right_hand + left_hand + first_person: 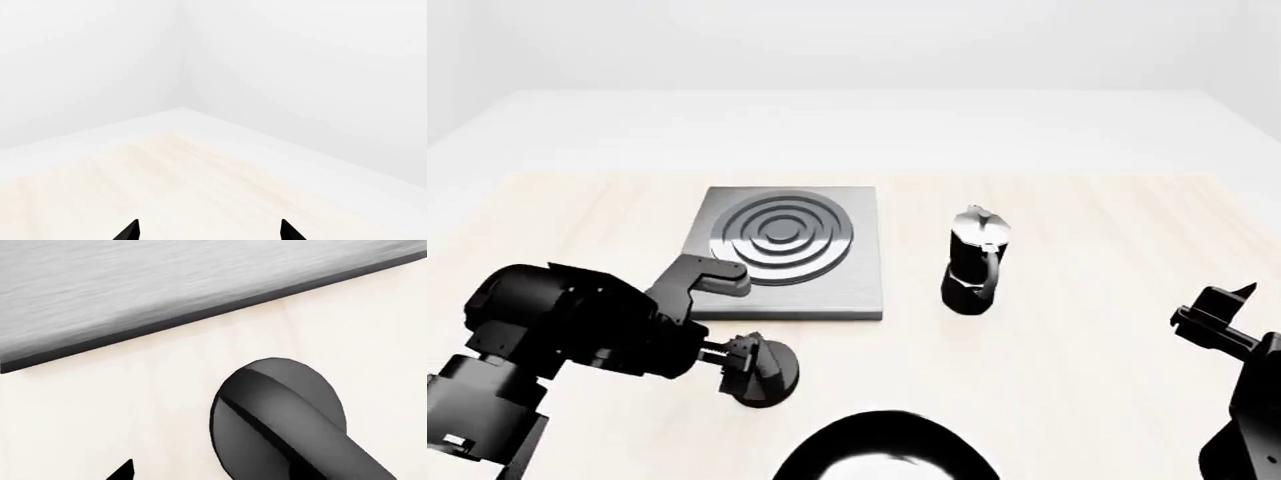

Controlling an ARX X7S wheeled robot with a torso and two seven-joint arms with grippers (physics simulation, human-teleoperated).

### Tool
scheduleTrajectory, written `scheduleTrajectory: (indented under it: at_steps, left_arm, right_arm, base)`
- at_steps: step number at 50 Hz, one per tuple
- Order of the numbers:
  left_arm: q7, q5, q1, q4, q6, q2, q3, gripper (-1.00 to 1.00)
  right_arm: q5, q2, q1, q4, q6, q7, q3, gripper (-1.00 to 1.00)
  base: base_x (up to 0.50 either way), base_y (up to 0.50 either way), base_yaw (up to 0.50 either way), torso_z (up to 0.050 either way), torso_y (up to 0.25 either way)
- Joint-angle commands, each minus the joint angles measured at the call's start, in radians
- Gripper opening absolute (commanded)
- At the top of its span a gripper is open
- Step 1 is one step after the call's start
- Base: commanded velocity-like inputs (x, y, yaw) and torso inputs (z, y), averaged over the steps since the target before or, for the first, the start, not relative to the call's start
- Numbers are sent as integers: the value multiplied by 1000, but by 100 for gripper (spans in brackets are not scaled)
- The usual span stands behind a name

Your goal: Turn on the stove and put the frying pan on it.

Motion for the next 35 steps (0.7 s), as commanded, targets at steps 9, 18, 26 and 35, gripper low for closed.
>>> scheduleTrajectory:
  at_steps: [9, 18, 26, 35]
  left_arm:
    - [81, 17, -39, -44, 69, 71, 25, 100]
    - [126, 37, -68, -97, 109, 104, 47, 100]
    - [81, 81, -107, -268, 188, 162, 21, 100]
    - [-11, 62, -103, -219, 207, 145, -37, 100]
  right_arm:
    - [10, 3, -5, -12, 5, 5, 7, 100]
    - [12, 5, -8, -15, 6, 9, 8, 100]
    - [15, 5, -12, -13, 1, 9, 8, 100]
    - [17, 6, -13, -16, 3, 12, 7, 100]
  base:
    - [0, 0, 0, -1, 0]
    - [0, 0, 0, 0, 0]
    - [0, 0, 0, 0, 0]
    - [0, 0, 0, 0, 0]
